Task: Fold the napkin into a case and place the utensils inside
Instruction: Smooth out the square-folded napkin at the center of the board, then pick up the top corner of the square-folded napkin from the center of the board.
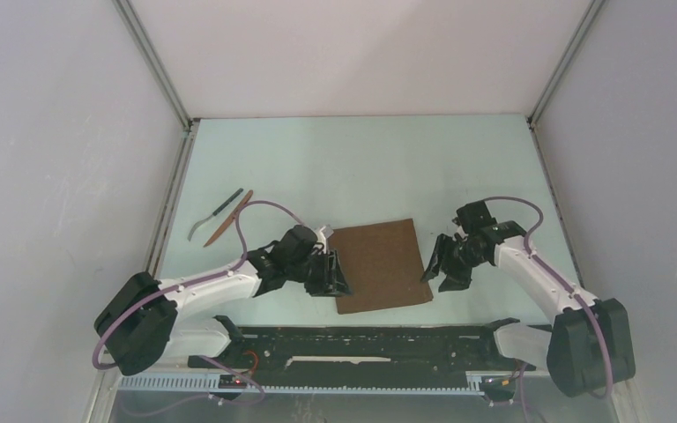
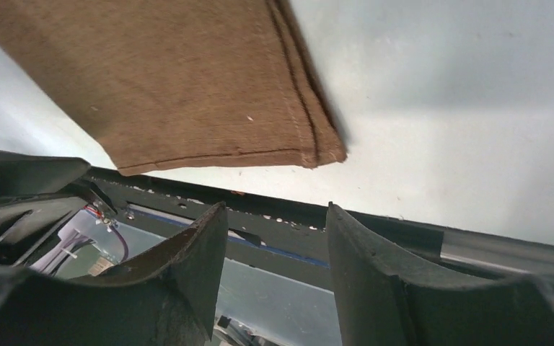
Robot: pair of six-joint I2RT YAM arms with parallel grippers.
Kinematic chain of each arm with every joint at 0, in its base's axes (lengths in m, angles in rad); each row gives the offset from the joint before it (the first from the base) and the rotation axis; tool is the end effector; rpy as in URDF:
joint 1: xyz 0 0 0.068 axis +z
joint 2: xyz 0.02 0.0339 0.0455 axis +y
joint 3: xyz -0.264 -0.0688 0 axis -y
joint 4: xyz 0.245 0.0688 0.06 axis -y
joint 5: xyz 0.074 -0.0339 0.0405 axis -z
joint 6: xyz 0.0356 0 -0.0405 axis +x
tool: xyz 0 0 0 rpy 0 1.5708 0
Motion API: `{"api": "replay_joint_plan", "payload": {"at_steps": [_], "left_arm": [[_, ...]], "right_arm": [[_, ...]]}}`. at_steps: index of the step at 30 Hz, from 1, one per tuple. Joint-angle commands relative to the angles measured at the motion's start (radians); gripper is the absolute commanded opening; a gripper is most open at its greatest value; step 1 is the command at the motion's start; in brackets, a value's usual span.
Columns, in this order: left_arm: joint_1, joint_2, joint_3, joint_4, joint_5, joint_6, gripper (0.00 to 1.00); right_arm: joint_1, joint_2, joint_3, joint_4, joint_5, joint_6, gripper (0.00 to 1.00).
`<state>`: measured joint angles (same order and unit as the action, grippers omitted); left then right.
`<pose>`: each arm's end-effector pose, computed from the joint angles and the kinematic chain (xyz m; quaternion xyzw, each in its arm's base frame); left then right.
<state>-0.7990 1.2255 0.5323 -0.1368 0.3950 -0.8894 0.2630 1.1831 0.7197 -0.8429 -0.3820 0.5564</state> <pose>0.1503 -0.1741 0.1727 0.0297 0.9163 -0.3868 0.0991 0.1840 0.0633 0.1988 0.1175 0.9664 0.2242 0.0438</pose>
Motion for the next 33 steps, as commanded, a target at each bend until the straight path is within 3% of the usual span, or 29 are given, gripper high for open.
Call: {"api": "replay_joint_plan", "payload": {"at_steps": [1, 8, 18, 33], "left_arm": [[-0.005, -0.018, 0.047, -0.018, -0.032, 0.045, 0.51], [0.001, -0.09, 0.094, -0.095, -0.098, 0.083, 0.61], [0.03, -0.186, 0.089, -0.165, -0.147, 0.086, 0.64], [0.036, -0.19, 0.103, -0.182, -0.154, 0.086, 0.64]], "right_arm": [[0.013, -0.018, -0.043, 0.002, 0.042, 0.05, 0.6], [0.069, 0.071, -0.043, 0.077, 0.035, 0.036, 0.6], [0.089, 0.162, -0.043, 0.147, 0.033, 0.029, 0.58], [0.105, 0.192, -0.092, 0.205, 0.011, 0.036, 0.55]]}}
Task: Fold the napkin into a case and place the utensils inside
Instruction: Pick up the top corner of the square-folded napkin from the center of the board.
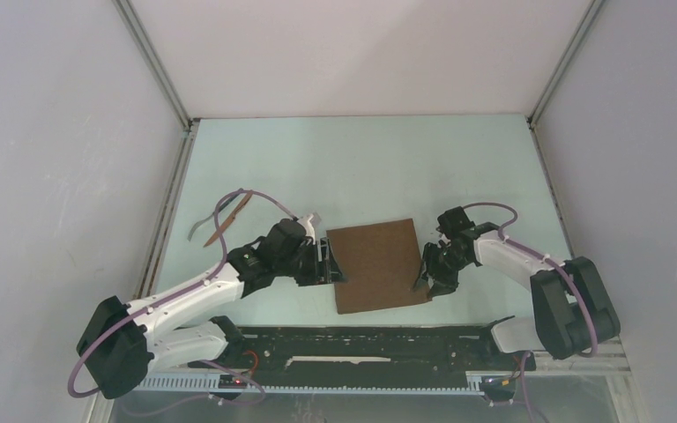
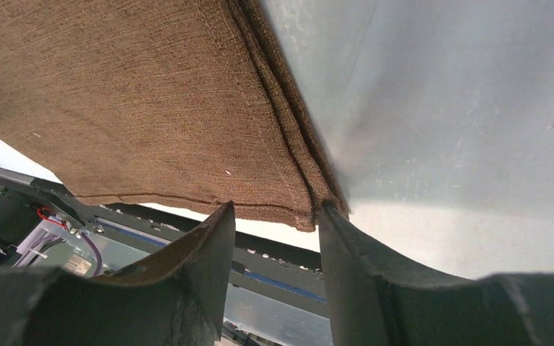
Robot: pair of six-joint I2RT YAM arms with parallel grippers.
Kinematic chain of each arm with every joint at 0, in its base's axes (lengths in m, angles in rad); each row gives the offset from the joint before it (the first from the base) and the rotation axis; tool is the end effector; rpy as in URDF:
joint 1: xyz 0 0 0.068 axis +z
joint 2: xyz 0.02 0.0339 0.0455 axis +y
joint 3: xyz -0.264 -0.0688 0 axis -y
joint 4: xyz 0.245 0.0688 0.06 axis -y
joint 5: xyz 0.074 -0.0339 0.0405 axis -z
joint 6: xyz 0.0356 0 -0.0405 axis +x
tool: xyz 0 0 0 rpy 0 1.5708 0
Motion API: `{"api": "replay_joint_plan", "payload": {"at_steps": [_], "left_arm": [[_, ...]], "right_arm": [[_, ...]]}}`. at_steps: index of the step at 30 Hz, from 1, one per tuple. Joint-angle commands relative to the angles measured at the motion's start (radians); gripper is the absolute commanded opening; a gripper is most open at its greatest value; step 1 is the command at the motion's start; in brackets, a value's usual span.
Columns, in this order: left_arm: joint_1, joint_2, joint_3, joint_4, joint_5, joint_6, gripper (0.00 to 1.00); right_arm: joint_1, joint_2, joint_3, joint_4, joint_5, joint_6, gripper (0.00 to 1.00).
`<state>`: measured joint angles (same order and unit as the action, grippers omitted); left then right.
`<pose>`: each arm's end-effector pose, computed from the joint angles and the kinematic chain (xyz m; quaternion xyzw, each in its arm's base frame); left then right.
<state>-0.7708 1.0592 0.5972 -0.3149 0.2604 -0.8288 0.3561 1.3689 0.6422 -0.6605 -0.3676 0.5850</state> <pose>0.1472 -0.1557 0.2122 0.0237 0.9155 -0.3584 0.1812 0.1920 0.0851 0.1488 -0.0952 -0.9745 -0.2031 0.0022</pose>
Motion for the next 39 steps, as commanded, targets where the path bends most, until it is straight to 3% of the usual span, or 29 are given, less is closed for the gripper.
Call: {"api": "replay_joint_plan", "payload": {"at_steps": [1, 11, 34, 39], "left_arm": [[0.008, -0.023, 0.039, -0.005, -0.019, 0.025, 0.65], [0.011, -0.014, 0.042, -0.006, -0.019, 0.027, 0.65], [0.012, -0.012, 0.045, -0.009, -0.02, 0.027, 0.65], [0.012, -0.01, 0.046, -0.009, -0.016, 0.031, 0.65]], "right_arm": [[0.013, 0.002, -0.015, 0.022, -0.01, 0.011, 0.54], [0.019, -0.085, -0.015, -0.02, -0.011, 0.037, 0.43], [0.022, -0.114, -0.094, 0.065, -0.012, 0.116, 0.42], [0.022, -0.118, -0.107, 0.086, -0.007, 0.125, 0.36]]}}
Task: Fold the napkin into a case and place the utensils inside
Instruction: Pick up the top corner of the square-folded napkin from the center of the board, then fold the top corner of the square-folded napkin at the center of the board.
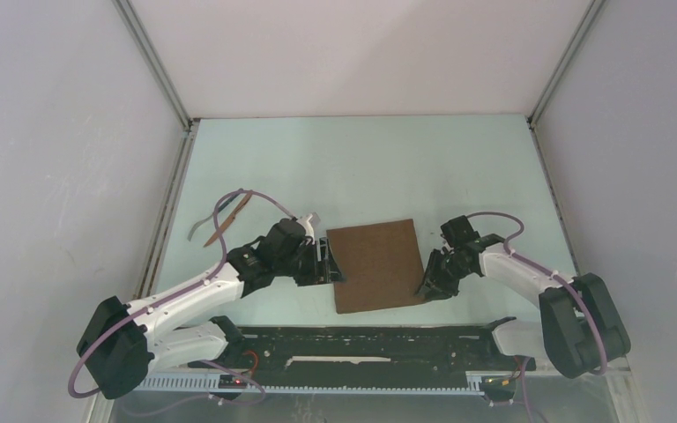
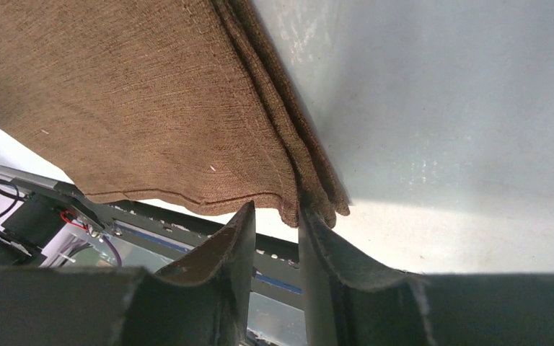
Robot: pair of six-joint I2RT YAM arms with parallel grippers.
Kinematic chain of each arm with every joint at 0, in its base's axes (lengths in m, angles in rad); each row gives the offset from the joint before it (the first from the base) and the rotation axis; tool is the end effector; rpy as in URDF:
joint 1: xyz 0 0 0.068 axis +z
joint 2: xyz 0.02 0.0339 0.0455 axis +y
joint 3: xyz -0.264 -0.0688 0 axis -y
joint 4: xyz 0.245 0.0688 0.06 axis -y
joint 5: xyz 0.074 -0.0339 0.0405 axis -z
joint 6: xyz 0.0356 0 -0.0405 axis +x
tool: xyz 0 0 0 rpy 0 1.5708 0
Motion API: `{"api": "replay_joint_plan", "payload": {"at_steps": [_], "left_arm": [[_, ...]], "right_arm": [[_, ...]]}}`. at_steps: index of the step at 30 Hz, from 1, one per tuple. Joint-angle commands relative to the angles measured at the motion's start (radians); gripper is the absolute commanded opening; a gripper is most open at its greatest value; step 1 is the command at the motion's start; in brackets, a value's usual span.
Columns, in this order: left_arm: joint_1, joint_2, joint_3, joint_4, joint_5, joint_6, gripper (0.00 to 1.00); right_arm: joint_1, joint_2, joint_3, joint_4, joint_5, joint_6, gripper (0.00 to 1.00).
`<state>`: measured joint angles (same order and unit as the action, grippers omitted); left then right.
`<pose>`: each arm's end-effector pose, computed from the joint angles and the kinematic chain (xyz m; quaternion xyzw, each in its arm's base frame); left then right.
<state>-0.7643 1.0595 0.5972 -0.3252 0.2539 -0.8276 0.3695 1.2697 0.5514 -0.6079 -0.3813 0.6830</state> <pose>0.1479 -0.1541 0.2113 0.0193 0.9179 -0.3524 0.1813 0.1739 0.0815 0.1457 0.1293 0.9662 0.2228 0.0091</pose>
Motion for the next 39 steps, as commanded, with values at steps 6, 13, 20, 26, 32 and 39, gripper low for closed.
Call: {"api": "replay_joint_plan", "payload": {"at_steps": [6, 13, 20, 26, 32, 39], "left_arm": [[0.008, -0.02, 0.042, 0.0, -0.018, 0.026, 0.65], [0.019, -0.029, 0.032, -0.008, -0.054, 0.022, 0.65], [0.03, -0.028, 0.001, 0.003, -0.073, 0.011, 0.65], [0.04, -0.064, -0.033, -0.002, -0.087, -0.017, 0.65], [0.051, -0.115, -0.066, -0.022, -0.108, -0.045, 0.65], [0.057, -0.155, -0.089, -0.041, -0.124, -0.068, 0.65]], "right_arm": [[0.008, -0.034, -0.015, 0.037, 0.02, 0.031, 0.15], [0.016, -0.1, 0.011, 0.008, 0.02, -0.01, 0.0], [0.084, 0.06, 0.148, 0.084, -0.019, -0.103, 0.0], [0.172, 0.324, 0.361, 0.16, -0.063, -0.152, 0.0], [0.22, 0.559, 0.575, 0.212, -0.138, -0.15, 0.0], [0.235, 0.721, 0.76, 0.268, -0.216, -0.117, 0.0]]}}
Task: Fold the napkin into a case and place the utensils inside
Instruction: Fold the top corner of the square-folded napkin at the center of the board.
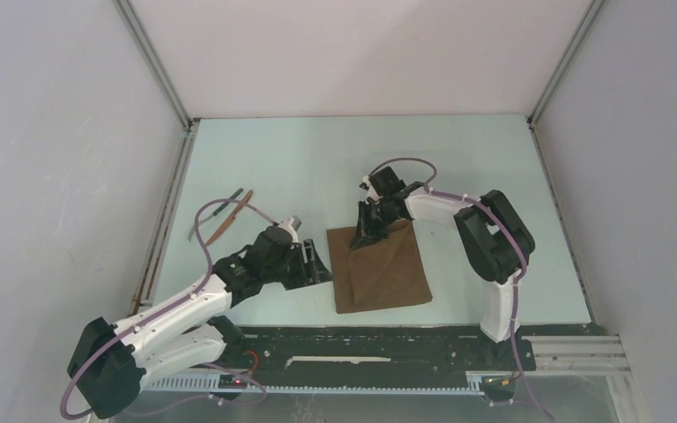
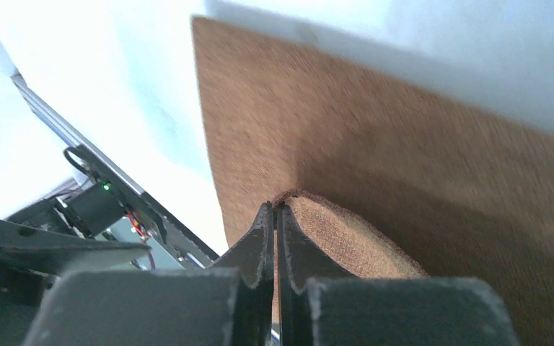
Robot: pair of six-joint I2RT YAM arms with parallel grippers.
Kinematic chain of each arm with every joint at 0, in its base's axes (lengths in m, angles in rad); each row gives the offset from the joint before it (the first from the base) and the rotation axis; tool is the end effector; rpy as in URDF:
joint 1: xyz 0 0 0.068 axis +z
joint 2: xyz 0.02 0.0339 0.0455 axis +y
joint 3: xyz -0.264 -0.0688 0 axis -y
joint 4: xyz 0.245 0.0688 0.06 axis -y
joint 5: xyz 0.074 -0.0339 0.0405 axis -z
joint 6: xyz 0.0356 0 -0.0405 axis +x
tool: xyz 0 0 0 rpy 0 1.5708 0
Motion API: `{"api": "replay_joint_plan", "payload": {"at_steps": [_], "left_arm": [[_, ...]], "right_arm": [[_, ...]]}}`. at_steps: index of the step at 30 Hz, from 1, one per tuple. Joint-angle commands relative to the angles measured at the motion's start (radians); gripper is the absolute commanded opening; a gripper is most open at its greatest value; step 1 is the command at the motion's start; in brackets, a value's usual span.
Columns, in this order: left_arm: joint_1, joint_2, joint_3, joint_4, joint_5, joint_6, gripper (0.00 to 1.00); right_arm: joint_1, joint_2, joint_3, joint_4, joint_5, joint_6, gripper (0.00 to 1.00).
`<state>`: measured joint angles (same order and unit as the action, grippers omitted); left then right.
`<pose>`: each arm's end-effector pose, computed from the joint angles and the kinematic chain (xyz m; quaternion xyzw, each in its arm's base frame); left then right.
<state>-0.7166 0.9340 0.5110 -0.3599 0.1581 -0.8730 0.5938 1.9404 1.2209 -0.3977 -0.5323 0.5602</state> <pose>0.1384 -0.1280 0.2029 -0.0417 0.9201 -0.3242 0.2160 0.3090 0.2304 0.1493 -0.0749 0.9390 0.3331 0.0420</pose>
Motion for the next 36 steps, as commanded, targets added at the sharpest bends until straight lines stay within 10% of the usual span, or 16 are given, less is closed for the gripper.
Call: {"api": "replay_joint_plan", "payload": {"at_steps": [1, 36], "left_arm": [[0.01, -0.034, -0.003, -0.012, -0.031, -0.023, 0.65], [0.072, -0.098, -0.026, -0.084, -0.089, -0.023, 0.68]], "right_arm": [[0.014, 0.064, 0.106, 0.064, -0.068, 0.007, 0.0], [0.021, 0.235, 0.317, 0.042, -0.084, 0.0, 0.0]]}}
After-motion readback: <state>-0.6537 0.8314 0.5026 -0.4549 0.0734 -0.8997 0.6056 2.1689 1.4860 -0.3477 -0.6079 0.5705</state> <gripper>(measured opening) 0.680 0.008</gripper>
